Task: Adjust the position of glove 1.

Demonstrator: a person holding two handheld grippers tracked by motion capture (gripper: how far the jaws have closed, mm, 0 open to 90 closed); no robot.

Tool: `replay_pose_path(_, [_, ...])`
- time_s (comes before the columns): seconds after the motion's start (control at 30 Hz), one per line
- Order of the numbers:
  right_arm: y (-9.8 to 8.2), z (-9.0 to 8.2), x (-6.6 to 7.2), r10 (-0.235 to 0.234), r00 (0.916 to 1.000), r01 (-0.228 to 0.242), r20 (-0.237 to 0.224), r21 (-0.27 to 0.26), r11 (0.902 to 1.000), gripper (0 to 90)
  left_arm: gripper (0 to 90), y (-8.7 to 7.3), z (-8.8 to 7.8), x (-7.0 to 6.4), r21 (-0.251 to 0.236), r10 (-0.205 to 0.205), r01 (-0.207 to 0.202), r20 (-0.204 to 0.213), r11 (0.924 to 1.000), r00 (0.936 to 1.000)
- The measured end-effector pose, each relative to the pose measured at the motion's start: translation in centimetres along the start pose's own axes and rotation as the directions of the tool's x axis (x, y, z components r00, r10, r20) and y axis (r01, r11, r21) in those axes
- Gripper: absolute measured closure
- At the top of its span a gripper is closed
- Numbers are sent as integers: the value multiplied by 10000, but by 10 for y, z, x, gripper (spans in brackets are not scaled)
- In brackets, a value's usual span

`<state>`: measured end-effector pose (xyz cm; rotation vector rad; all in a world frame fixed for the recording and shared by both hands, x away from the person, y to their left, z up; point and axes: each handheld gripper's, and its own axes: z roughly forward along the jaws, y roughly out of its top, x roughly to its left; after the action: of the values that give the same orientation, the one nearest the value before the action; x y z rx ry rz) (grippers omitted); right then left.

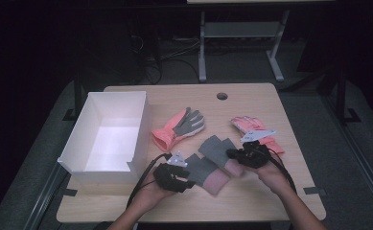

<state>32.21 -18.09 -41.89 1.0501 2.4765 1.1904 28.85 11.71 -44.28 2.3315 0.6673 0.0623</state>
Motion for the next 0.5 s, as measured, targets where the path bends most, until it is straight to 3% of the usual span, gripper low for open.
replay_pose_path(0.03, [1,1,5,-48,10000,48,-50,-1,10000,876,441,-2,-3,1,10,24,-24,-123,10000,9999])
replay_pose_path(0.13, [3,6,18,63,9996,-59,-291,130,9999,876,269,-8,-6,1,-214,-256,249,-312,9995,9992])
replay_pose_path(0.23, [3,10,28,109,9992,-100,-375,245,9997,876,215,-13,-12,-1,-258,-214,200,-539,9995,9983])
replay_pose_path(0.3, [4,13,31,66,9991,-54,-416,273,9996,876,199,-15,-14,-1,-259,-201,181,-775,9995,9968])
replay_pose_path(0.5, [7,27,49,-42,9988,70,-496,560,9984,876,185,-16,-17,1,-470,-298,253,-979,9986,9948])
